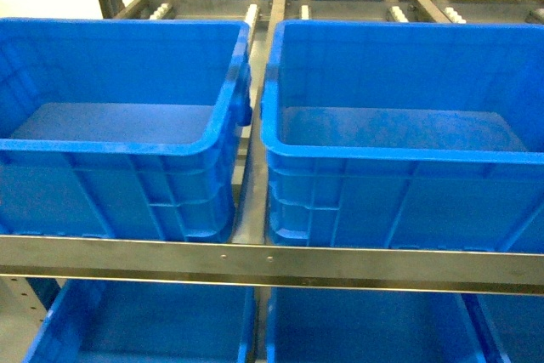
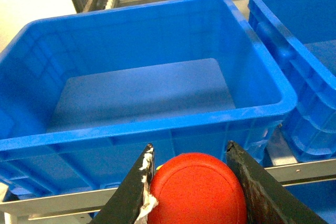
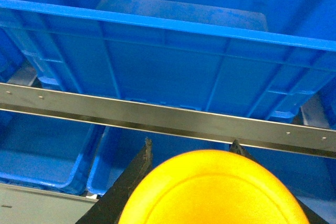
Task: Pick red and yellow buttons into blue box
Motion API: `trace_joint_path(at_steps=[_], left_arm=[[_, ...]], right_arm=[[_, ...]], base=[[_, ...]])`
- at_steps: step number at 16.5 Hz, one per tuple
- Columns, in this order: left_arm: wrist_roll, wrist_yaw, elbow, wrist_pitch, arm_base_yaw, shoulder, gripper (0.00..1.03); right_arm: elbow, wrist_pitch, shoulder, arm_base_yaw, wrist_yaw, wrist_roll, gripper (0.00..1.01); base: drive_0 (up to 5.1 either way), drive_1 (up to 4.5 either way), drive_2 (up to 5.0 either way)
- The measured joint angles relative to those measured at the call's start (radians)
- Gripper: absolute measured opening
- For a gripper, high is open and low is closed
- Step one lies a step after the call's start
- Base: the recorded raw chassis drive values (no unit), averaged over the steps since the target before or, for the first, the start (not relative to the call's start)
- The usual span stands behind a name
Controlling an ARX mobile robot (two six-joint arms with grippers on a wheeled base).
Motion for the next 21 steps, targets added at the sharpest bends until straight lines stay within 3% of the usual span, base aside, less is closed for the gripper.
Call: trace_joint_path(at_steps=[3, 9, 15, 21], left_arm=[[0.000, 0.000, 0.000, -0.003, 0.000, 0.001, 0.33], [0.000, 0.002, 0.000, -0.001, -0.001, 0.001, 0.33], [0.000, 0.000, 0.000, 0.000, 0.000, -0.002, 0.33], [0.000, -0.004, 0.000, 0.000, 0.001, 0.002, 0.33]], right_arm=[[0.000, -0.001, 0.000, 0.000, 0.000, 0.000, 0.39], [0.000, -0.001, 0.000, 0.000, 0.007, 0.000, 0.39], [0.000, 0.001, 0.000, 0.000, 0.006, 0.000, 0.39], [0.000, 0.005, 0.000, 0.000, 0.000, 0.000, 0.39]], base=[[4.9, -1.46, -3.3], [0.0, 0.00, 0.0], [0.1, 3.93, -3.8], [0.8, -0.43, -0.4]])
